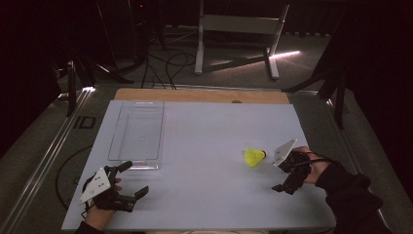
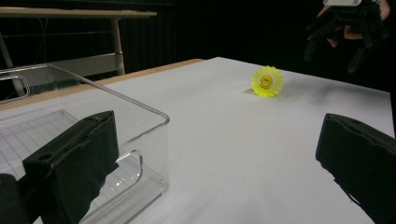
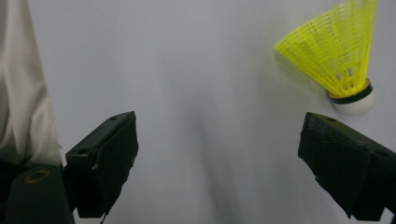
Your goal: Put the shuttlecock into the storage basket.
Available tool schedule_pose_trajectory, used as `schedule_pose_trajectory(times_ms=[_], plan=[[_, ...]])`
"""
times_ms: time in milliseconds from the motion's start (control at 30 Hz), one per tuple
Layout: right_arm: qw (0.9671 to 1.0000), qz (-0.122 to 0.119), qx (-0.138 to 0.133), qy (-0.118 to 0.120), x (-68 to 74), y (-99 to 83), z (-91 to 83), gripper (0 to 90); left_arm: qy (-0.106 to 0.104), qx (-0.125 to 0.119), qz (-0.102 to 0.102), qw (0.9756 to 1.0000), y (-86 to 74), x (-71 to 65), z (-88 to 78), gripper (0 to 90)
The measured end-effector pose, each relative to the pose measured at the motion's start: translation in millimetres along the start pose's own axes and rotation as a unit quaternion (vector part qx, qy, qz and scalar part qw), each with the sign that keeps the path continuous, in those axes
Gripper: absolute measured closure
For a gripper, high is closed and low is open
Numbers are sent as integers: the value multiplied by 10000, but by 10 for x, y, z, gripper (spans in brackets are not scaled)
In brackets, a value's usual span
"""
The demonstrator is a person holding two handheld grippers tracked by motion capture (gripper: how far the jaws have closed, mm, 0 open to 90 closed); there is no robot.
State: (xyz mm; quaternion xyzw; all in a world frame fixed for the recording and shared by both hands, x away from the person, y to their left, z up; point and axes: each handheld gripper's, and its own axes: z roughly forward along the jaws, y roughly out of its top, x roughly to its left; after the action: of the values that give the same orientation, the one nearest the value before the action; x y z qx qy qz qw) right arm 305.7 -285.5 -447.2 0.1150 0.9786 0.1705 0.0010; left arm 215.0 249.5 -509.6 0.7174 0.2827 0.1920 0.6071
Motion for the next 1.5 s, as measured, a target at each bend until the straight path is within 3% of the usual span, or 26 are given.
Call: schedule_pose_trajectory(times_ms=[267,367,400,467,533,633,733,833,867,900,1033,1133,1233,1300,1333,1367,1400,1500], plan=[[9994,-130,314,-23,-128,30,68,130,-24,15,19,10000,-1,0,1,5],[9991,-100,404,-24,-159,36,75,139,-26,3,14,10000,-1,0,2,5],[9988,-106,460,86,-204,44,77,184,-23,4,1,10000,-2,1,4,5],[9988,-89,488,-1,-254,59,83,205,-29,5,3,10000,-2,1,5,5],[9987,23,515,21,-288,76,83,212,-29,11,6,10000,-3,0,7,5],[9987,4,514,48,-322,90,89,209,-35,11,3,10000,-3,0,7,5],[9981,187,577,83,-378,104,105,144,-43,10,-2,10000,-4,3,8,5],[9977,374,562,98,-450,114,102,142,-44,10,6,10000,-4,2,8,5],[9950,643,733,222,-545,125,130,115,-48,17,13,10000,-5,0,9,4],[9940,715,792,251,-570,129,137,113,-52,15,10,10000,-4,0,8,4],[9931,772,844,248,-679,141,176,104,-67,5,-4,10000,-5,4,8,4],[9902,945,981,290,-770,144,207,103,-69,-3,-6,10000,-5,3,7,4],[9897,966,1024,255,-789,149,218,103,-80,-4,-16,10000,-5,4,7,4],[9909,840,1030,218,-823,167,251,104,-84,-6,-16,10000,-5,4,8,5],[9908,776,1106,58,-832,179,271,121,-90,-12,-24,10000,-5,4,8,4],[9908,776,1106,58,-832,179,271,121,-90,-12,-24,10000,-5,4,8,5],[9894,959,1091,-6,-879,190,294,169,-105,-15,-27,9999,-5,3,8,4],[9915,574,1164,-133,-898,193,309,215,-99,-6,-5,10000,-5,2,8,4]])
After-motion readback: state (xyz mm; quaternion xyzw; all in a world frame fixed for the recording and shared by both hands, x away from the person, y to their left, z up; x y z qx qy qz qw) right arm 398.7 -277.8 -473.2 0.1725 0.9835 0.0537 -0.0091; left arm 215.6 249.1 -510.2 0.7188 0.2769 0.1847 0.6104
